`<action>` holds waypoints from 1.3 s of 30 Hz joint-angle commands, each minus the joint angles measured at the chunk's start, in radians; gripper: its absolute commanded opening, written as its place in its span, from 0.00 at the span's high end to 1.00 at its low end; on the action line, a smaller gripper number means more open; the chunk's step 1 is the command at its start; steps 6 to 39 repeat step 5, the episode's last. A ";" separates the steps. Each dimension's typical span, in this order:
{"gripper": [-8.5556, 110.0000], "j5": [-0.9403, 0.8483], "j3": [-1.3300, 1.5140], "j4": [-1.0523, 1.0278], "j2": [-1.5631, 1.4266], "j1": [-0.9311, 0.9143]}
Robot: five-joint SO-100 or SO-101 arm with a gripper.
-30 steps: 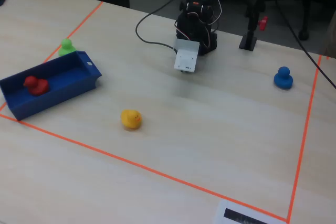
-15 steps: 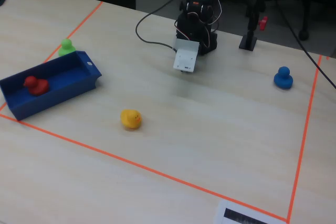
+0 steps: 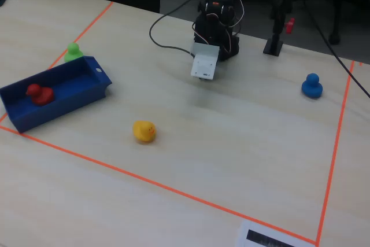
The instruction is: Grasp red duck and put it into box.
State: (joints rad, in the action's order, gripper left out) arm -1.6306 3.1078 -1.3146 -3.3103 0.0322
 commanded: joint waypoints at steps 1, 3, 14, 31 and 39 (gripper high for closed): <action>0.91 0.006 0.003 -0.029 -0.002 -0.006; 0.91 0.006 0.003 -0.029 -0.002 -0.006; 0.91 0.006 0.003 -0.029 -0.002 -0.006; 0.91 0.006 0.003 -0.029 -0.002 -0.006; 0.91 0.006 0.003 -0.029 -0.002 -0.006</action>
